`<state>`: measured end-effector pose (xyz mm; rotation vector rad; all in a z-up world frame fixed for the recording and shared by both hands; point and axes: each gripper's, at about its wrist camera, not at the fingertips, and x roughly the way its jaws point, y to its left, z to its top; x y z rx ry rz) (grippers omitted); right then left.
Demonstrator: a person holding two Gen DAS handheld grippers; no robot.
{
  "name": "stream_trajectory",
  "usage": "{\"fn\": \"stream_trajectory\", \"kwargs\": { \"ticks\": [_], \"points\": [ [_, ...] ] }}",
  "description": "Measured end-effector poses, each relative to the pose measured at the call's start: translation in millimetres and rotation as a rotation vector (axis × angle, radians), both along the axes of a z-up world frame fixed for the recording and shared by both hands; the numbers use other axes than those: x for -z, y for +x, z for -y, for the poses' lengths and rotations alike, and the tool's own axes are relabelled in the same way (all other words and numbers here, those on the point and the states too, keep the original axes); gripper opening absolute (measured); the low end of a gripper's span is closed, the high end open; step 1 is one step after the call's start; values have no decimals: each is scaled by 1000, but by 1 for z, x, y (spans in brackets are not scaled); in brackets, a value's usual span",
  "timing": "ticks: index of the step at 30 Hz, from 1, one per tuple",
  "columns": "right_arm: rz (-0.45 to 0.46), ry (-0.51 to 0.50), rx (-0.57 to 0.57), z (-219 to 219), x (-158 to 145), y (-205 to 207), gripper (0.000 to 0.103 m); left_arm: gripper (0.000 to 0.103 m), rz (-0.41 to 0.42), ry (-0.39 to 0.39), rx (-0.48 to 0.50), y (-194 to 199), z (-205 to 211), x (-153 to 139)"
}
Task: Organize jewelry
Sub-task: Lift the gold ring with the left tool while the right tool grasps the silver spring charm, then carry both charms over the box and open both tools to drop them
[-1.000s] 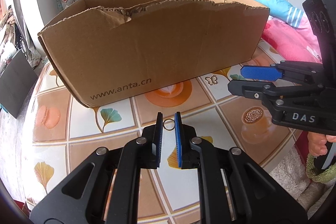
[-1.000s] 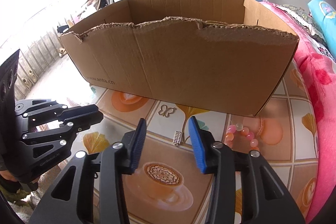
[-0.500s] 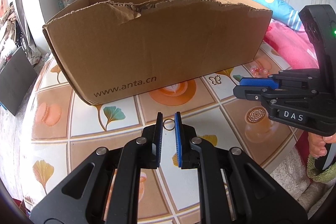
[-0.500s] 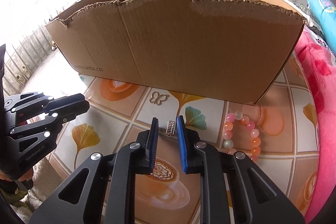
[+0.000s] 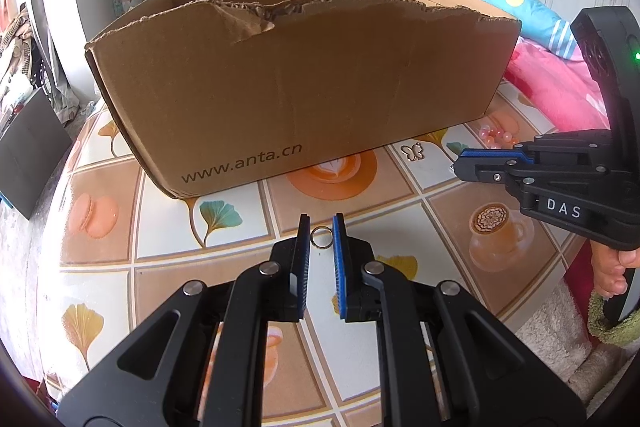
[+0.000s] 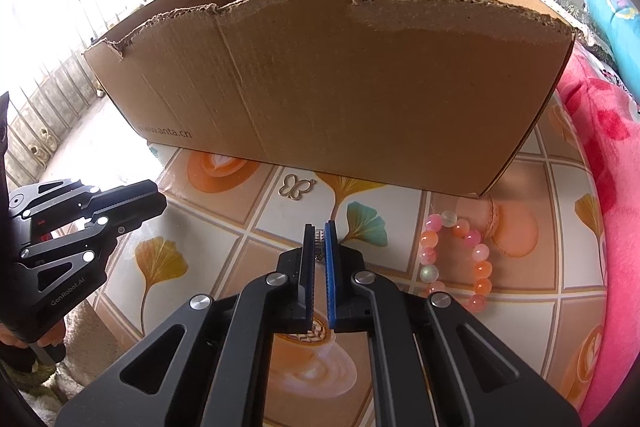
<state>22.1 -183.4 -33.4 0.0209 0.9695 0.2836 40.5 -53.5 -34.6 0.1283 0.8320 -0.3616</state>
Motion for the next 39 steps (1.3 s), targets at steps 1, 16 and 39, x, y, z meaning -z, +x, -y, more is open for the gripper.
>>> {"fn": "stream_trajectory", "kwargs": {
  "ticks": [1,16,39],
  "points": [
    [1,4,0,2,-1,-1,5,10,1,0,-1,0,0,0],
    [-34,180,13,31,-11,-13,5,10,12,-2,-9,-2,-2,-3],
    [141,217,-13,28,-69,-50,5,10,182,-44,0,-42,-5,-65]
  ]
}}
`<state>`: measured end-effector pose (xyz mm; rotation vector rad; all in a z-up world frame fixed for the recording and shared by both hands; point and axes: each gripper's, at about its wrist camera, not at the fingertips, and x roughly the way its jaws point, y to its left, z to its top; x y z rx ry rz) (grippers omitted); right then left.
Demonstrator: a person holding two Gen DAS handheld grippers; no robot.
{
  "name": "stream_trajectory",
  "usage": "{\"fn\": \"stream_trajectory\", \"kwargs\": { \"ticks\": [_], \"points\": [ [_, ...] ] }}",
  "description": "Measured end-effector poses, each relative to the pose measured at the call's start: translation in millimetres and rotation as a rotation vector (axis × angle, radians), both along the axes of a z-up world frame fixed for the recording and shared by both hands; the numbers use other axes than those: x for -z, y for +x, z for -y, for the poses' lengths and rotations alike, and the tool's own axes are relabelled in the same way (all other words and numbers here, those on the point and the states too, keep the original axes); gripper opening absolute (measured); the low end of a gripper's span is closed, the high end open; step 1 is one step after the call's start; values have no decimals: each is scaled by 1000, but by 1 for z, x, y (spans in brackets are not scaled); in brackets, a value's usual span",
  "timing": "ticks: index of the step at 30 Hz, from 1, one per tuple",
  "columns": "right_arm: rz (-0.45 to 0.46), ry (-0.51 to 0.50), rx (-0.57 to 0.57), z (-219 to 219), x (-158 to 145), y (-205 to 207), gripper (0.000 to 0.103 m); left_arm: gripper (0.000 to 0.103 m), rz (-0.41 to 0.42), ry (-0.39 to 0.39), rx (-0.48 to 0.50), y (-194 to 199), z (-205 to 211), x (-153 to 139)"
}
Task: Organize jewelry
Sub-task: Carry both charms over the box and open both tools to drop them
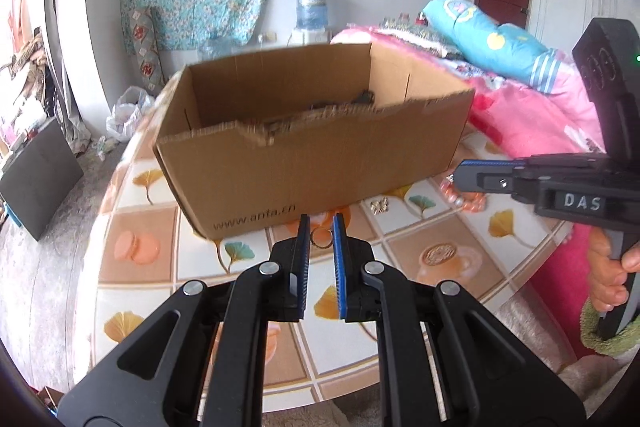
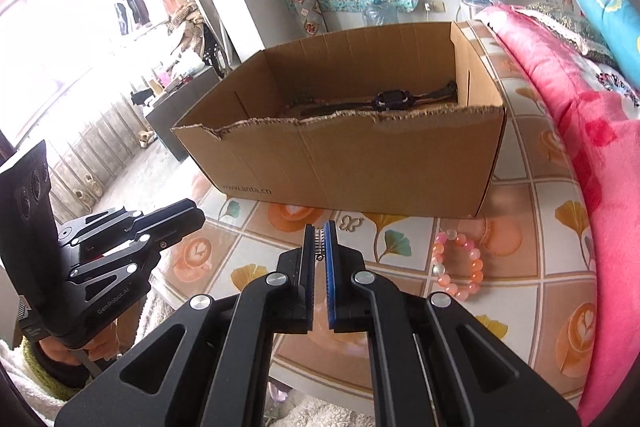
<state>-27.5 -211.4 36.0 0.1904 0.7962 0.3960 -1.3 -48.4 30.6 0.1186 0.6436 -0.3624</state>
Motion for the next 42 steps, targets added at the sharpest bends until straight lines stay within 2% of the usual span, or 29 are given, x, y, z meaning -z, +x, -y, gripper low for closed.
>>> {"fn": "stream_trajectory", "kwargs": {
  "ticks": [4,7,10,13,16,18,21,25,32,36,42],
  "points": [
    [75,-1,-3,2,-25,1,5,10,56,-33,38,1,3,-27],
    [121,3,2,7,-43,10,5,10,67,-55,81,14,6,-46],
    [136,15,5,15,-56,27,5,10,45,-73,127,40,12,-63],
    [100,39,-4,24,-64,58,5,10,-20,-92,169,77,21,-71],
    [48,36,-17,30,-62,89,5,10,-145,-117,178,124,33,-67],
    [-16,28,-27,33,-54,112,5,10,-225,-108,175,154,42,-60],
    [-98,26,-30,38,-38,140,5,10,-310,-108,173,187,50,-45],
    [-144,4,-33,41,-25,164,5,10,-397,-96,146,218,62,-24],
    [-136,-15,-35,44,-20,180,5,12,-468,-100,123,244,76,-10],
    [-124,-7,-24,49,-22,185,6,20,-456,-98,112,248,77,-13],
    [-91,-15,-7,56,-30,179,7,23,-417,-84,86,247,75,-21]
  ]
}}
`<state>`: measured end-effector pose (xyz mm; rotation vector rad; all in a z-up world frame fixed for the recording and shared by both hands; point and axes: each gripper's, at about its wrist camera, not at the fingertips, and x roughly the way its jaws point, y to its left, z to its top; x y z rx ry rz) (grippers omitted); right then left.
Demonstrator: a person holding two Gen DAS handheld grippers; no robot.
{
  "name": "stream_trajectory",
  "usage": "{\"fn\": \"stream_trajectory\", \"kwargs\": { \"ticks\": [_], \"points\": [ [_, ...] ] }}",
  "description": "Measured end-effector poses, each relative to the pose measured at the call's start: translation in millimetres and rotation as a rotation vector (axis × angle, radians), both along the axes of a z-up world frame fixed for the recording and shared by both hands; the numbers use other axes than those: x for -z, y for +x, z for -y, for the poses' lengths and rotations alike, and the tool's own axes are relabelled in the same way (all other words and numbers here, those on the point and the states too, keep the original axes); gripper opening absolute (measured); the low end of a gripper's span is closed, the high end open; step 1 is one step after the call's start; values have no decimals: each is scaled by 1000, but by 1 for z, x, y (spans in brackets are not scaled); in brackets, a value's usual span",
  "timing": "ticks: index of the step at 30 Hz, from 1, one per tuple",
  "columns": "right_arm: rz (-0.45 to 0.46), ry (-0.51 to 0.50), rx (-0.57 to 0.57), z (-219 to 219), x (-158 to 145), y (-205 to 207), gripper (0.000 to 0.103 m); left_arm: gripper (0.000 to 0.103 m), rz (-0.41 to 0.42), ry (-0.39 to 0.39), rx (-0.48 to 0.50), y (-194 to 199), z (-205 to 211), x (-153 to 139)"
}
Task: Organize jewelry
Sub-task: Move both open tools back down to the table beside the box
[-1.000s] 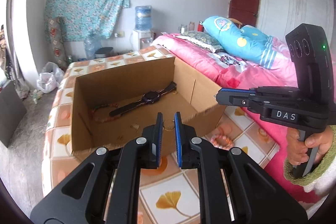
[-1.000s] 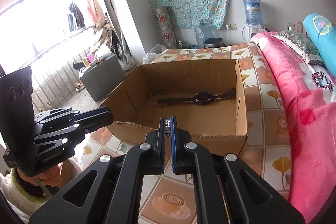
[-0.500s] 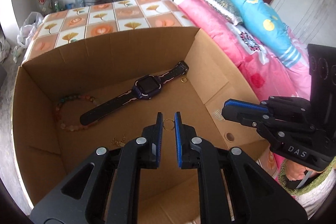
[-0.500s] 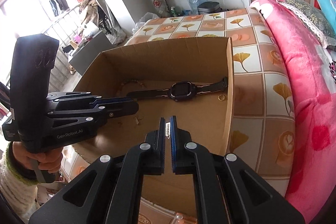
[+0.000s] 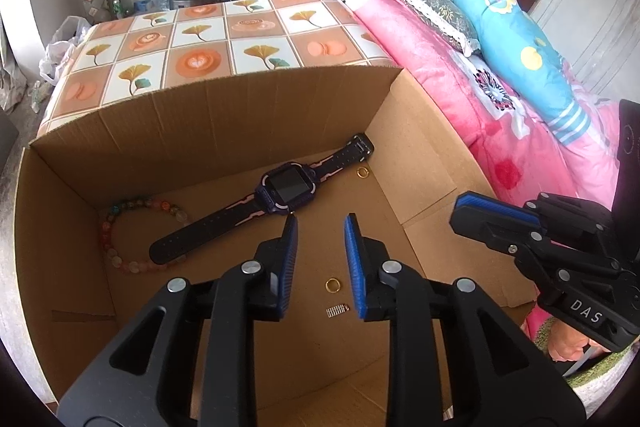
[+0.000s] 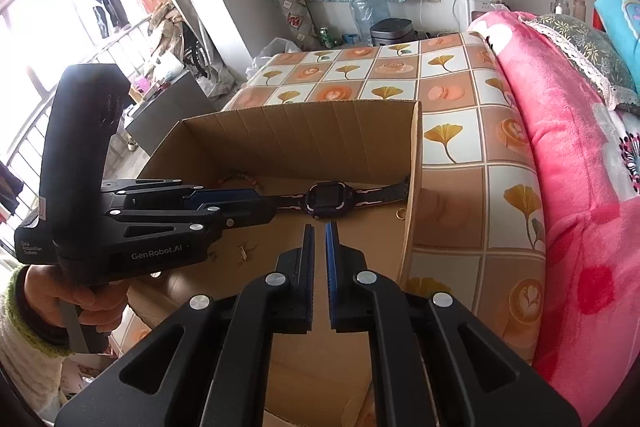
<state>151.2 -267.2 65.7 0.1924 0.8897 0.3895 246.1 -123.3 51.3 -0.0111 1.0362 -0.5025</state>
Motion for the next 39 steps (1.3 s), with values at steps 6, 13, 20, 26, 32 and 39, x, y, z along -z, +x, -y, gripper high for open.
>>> {"fn": "stream_trajectory", "kwargs": {
  "ticks": [6,13,20,26,32,39],
  "points": [
    [47,-13,11,7,-15,-22,9,29,80,-15,-14,-24,-11,-22],
    [129,66,49,23,-36,-79,16,52,172,-139,16,-99,-51,-62],
    [176,141,65,22,-29,-146,16,74,289,-123,21,-193,-81,-66],
    [107,80,-10,-16,8,-162,16,78,167,-16,-54,-219,-77,3],
    [29,-27,-100,-61,43,-137,36,78,70,98,-184,-208,-84,59],
    [-24,-137,-109,-88,78,-104,33,82,25,144,-258,-197,-98,76]
  ]
}}
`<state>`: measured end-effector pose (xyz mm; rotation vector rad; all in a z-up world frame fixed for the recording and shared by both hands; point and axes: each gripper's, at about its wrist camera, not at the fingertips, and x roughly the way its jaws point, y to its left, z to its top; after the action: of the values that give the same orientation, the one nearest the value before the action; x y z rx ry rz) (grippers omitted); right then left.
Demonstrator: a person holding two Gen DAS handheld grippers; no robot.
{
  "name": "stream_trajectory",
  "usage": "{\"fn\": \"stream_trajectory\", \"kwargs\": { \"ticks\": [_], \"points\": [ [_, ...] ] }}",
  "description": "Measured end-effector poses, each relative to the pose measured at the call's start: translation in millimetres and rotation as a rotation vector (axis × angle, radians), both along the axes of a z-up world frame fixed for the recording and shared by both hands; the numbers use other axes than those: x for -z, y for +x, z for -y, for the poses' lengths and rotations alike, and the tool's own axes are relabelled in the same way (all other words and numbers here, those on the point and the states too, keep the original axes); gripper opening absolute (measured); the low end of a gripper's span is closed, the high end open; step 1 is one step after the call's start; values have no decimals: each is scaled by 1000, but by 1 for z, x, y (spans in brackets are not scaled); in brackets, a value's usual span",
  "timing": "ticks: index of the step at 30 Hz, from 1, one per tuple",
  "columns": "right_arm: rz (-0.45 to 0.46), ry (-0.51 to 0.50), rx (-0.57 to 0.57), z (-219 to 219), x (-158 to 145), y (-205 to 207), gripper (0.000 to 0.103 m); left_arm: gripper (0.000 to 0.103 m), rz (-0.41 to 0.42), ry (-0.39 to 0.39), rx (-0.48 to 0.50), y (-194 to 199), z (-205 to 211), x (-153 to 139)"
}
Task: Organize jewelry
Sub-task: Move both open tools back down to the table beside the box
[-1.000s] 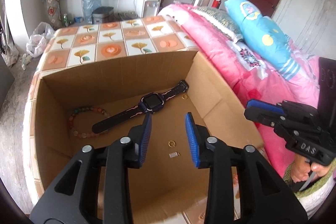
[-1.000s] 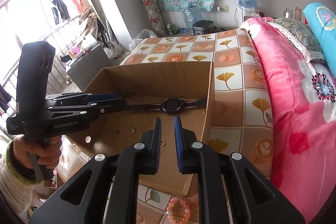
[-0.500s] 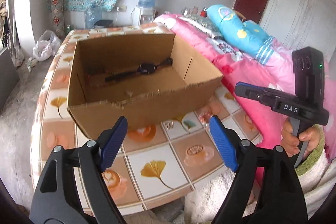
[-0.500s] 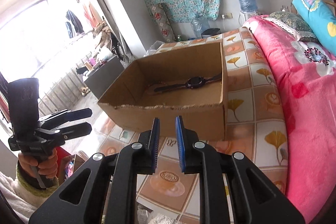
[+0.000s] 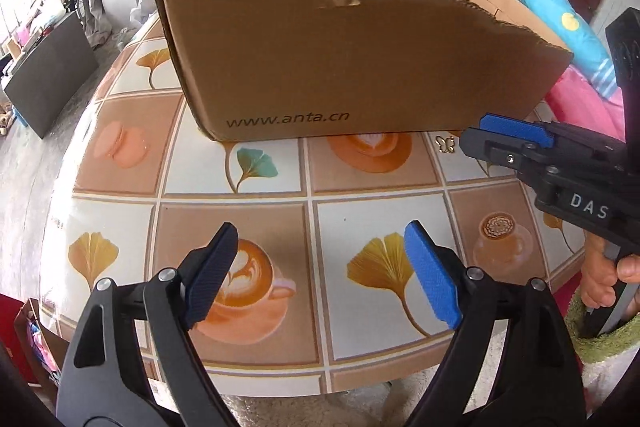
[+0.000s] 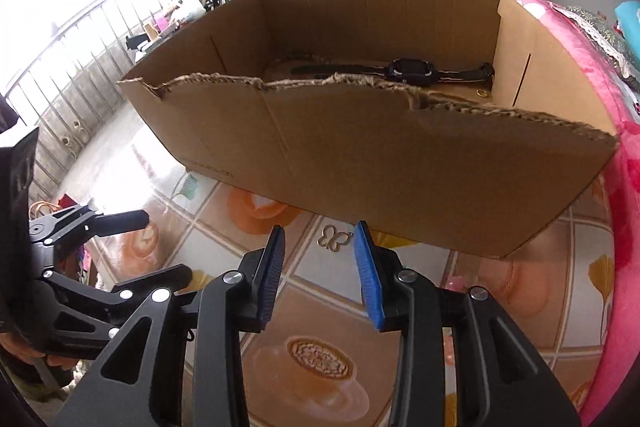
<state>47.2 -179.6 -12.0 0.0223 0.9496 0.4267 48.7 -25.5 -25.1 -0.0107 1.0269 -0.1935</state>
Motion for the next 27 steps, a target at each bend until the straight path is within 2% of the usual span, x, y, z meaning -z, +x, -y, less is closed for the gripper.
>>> {"fn": "stream_trajectory", "kwargs": {
  "ticks": [9,14,27],
  "points": [
    [0,-104,1,-16,18,11,14,83,-1,15,-13,2,-3,6],
    [14,-139,-10,-22,20,9,11,84,7,34,-4,0,0,11],
    [-70,-125,-12,-33,19,11,8,84,10,31,-10,-3,-3,12]
  ]
}}
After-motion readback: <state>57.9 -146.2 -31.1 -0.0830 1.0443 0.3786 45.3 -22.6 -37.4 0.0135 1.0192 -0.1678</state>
